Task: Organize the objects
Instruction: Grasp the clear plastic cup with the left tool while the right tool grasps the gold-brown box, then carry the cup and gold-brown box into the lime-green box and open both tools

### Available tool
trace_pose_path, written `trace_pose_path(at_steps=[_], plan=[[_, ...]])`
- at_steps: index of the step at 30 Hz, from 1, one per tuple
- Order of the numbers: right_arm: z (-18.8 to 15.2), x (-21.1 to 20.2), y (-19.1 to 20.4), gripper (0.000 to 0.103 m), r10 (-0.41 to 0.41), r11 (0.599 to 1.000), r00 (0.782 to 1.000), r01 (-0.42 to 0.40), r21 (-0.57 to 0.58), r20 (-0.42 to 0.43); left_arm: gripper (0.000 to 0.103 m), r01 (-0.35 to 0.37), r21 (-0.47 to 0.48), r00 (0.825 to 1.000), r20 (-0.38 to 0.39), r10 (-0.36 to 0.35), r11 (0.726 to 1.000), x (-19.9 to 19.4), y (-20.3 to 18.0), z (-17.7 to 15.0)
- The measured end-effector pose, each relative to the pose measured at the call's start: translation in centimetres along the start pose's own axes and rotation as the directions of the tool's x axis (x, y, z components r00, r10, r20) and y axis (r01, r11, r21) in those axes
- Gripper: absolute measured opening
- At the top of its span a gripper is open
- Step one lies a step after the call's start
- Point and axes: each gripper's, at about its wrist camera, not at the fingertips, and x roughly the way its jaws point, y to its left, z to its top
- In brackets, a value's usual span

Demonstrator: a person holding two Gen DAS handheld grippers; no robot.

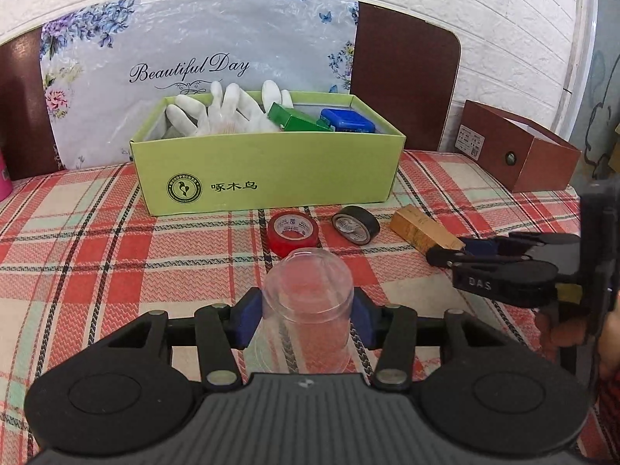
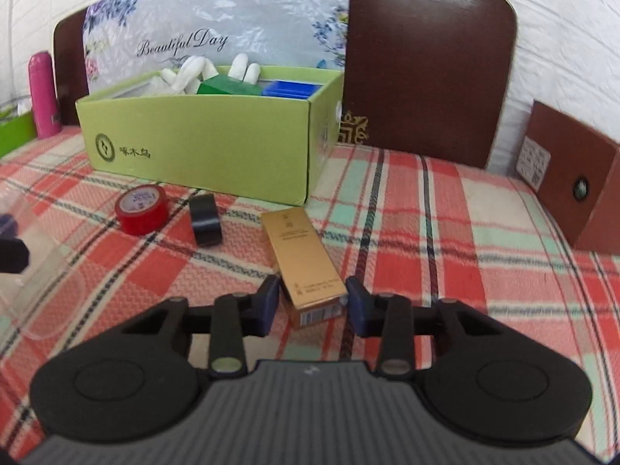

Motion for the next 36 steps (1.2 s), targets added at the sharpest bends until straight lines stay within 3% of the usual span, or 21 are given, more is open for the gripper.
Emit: trace_pose_path(at_steps=[3,9,20,30,36], plan=[[-0.8,-1.9,0.3,0.032,0.001,0.999,0.999,0.001,0.047,-0.033,0.055,-0.002,0.013,1.0,-0.003,0.002,1.0,0.0,-0.4,-0.5],[-3.4,-5.9,3.2,0.031,0.1,0.989,0.994,-0.095,0.111,-0.044,0.059,-0.015,-0.009,0.999,-0.053,0.015,1.0,1.4,-0.2,-2.0],[-2.6,-5.4,5.3,0.038,0.079,0.995,0.997,-0.077,0.059,-0.019,0.06,-0.019,-0.034,1.0,-0.008,0.019,0.999,2.3,0.3,-2.1],[-3.0,-4.9,6.2,0.031,0.081,0.996,0.996,-0.079,0.052,-0.033,0.055,0.024,-0.062,1.0,-0.013,-0.025,0.998,2.2,0.4,-2.0],[-1.8,-6.8,6.4,0.031,0.121,0.99,0.993,-0.122,0.066,0.016,0.055,0.03,-0.065,0.998,0.05,-0.027,0.997,-0.4,0.6,-0.5]])
